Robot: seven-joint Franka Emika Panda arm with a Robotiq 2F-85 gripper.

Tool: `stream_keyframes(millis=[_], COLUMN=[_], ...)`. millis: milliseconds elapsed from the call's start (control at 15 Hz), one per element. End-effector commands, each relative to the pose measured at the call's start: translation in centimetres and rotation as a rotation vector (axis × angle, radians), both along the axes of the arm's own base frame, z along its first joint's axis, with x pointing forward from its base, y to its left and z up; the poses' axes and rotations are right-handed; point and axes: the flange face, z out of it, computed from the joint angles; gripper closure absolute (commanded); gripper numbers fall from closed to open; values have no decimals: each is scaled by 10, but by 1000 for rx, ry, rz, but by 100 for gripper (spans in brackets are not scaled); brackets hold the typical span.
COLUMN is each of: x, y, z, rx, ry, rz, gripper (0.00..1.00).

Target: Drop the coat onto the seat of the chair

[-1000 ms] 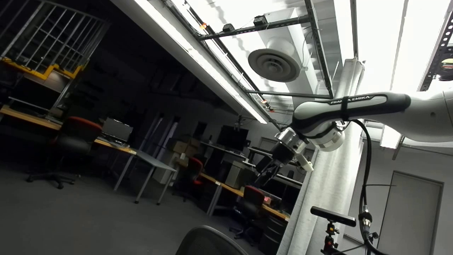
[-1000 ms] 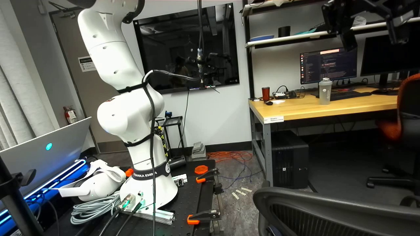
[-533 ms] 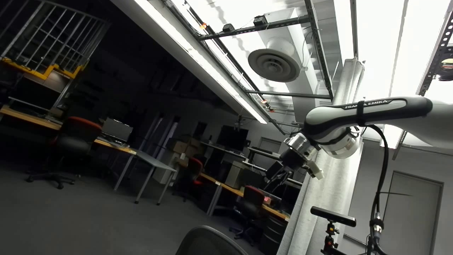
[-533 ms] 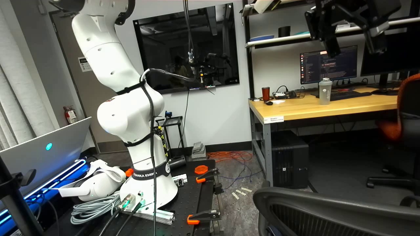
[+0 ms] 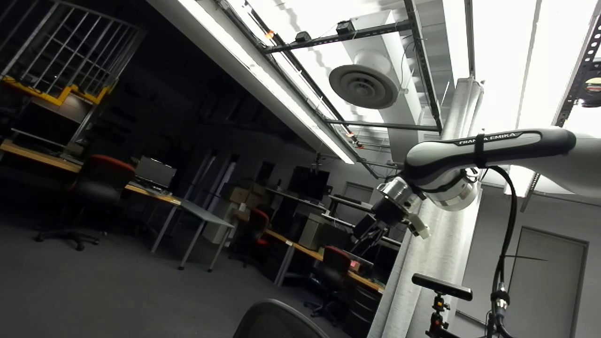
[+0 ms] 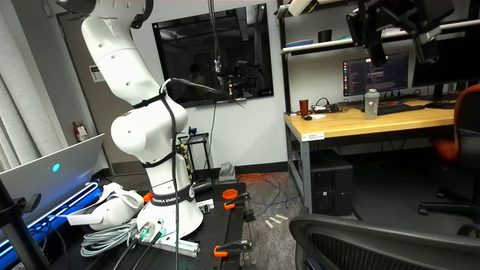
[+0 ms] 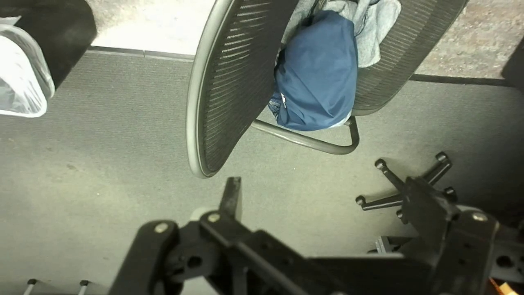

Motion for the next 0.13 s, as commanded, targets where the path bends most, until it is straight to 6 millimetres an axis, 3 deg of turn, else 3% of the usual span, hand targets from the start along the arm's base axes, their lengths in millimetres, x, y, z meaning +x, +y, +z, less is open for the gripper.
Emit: stream_keyframes(millis=[0, 67], x=[0, 0], y=[0, 0], z=[1, 1], rx=[0, 0], ry=[1, 1], rz=[0, 0], gripper=[0, 0])
